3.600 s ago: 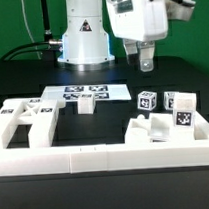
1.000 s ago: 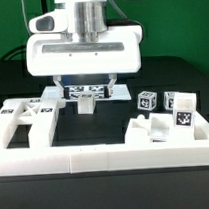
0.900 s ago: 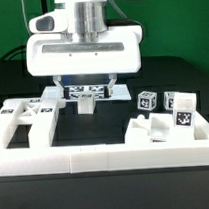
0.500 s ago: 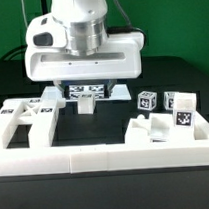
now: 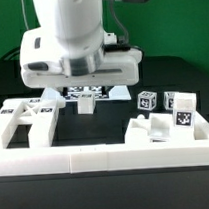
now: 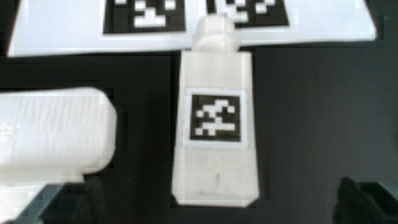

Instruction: Assemble chair

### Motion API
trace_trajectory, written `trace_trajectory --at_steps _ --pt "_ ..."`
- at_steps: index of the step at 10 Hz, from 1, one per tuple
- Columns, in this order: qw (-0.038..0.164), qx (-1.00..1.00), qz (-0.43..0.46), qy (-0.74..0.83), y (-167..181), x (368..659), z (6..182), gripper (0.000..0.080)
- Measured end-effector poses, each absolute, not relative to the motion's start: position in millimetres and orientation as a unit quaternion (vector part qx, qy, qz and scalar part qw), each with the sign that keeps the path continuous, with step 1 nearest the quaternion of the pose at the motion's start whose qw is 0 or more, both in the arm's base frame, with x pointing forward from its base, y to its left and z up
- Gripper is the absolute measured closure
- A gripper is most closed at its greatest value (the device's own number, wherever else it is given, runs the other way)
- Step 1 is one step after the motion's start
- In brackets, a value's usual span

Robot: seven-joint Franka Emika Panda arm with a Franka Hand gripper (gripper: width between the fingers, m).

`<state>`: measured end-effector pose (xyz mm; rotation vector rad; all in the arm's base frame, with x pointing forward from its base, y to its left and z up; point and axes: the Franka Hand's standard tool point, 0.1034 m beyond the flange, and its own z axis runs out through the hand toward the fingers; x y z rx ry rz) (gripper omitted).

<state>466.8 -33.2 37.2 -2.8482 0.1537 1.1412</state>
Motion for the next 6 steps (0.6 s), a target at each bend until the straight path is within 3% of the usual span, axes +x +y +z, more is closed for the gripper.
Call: trace_trajectory --at_steps 4,6 --pt "0.041 -0.869 0.49 0.051 -35.3 462.3 27.6 0.0151" --pt "0.039 -0.871 0.488 0.046 -31.0 466.1 25.0 0.0151"
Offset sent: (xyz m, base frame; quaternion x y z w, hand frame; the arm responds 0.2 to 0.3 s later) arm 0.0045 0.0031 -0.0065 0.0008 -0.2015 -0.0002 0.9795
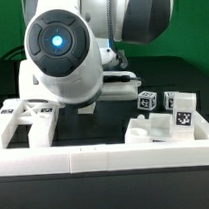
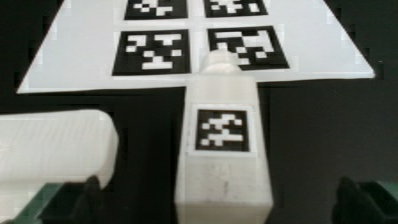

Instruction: Assemble chair

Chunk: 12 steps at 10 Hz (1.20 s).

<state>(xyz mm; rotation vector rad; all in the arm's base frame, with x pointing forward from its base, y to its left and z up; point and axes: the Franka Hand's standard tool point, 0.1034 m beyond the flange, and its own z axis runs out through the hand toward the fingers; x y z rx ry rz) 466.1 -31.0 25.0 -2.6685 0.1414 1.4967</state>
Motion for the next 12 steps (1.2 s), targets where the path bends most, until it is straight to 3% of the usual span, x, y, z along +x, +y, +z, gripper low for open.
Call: trace_trajectory --at_steps 5,8,9,10,12 --pt "0.036 -0.871 0.488 0.05 -26.3 457.7 9.8 0.0151" --pt "0.036 -0.872 0.486 0.05 -25.1 458.2 9.2 0.0173" --pt "0.036 -0.871 0.487 0.051 -25.8 458.1 9.2 0.0369" --pt "0.036 -0.871 0.486 0.051 -26.0 458.1 9.2 0.0505" --pt "0.036 -0.872 0.486 0.051 -26.4 458.3 9.3 0.0515"
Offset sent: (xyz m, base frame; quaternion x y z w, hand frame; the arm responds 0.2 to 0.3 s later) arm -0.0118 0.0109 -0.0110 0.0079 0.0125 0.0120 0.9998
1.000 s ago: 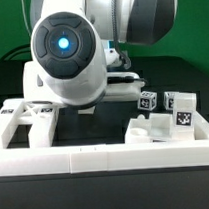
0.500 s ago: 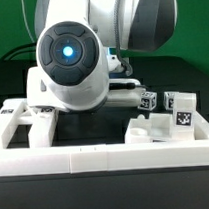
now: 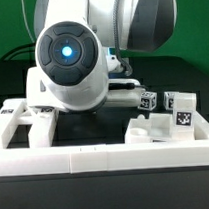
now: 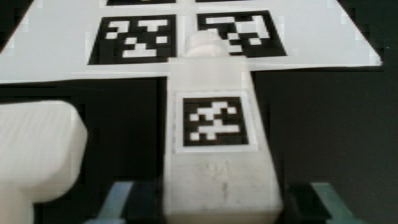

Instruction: Assemble chair

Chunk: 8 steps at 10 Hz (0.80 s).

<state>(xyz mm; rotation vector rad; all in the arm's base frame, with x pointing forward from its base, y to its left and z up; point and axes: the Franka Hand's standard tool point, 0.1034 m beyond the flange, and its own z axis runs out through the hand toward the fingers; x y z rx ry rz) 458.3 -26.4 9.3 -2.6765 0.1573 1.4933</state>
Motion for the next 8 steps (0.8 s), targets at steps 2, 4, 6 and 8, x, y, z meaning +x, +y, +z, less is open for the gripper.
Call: trace_trajectory --at_steps 2,4,6,8 --pt "0.036 -0.872 0.486 0.05 -24.3 462.6 15.7 0.0515" --pt "0.035 -0.868 0.493 0.052 -15.9 476.0 43.0 0.0515" --pt "0.032 -0.87 0.489 0.058 -10.3 488.1 67.5 0.0515" --pt "0.032 -0.869 0.49 0.06 -12.2 485.9 63.2 0.0515"
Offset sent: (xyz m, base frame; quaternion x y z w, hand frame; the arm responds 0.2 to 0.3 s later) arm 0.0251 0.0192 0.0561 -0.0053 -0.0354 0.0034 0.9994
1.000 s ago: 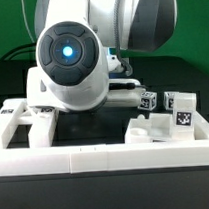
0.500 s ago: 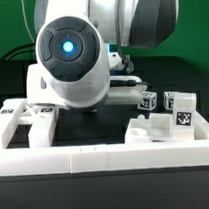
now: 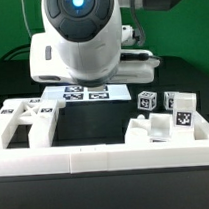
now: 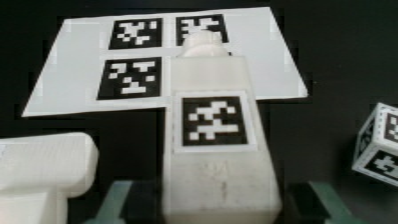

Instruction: Assemble chair

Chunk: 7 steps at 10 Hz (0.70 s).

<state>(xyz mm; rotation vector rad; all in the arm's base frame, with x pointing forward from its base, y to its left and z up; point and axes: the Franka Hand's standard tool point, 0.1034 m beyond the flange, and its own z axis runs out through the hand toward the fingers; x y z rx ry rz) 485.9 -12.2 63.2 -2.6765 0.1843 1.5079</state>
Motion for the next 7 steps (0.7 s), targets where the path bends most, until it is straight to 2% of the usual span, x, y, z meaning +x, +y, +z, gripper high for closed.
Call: trace_trajectory --at_steps 2,3,4,5,7 --pt "0.031 -0.878 0.473 0.06 -13.1 491.8 61.6 0.0515" --pt "0.029 -0.904 0.423 0.061 -13.7 508.1 58.4 0.0515" --pt "0.03 -0.911 0.407 0.062 -11.7 510.8 70.7 0.0515" --pt "0.029 -0.927 0.368 0.06 -10.5 525.1 77.0 0.0515" --pt "0.026 -0.951 0.301 0.062 -11.1 528.1 72.7 0.0515"
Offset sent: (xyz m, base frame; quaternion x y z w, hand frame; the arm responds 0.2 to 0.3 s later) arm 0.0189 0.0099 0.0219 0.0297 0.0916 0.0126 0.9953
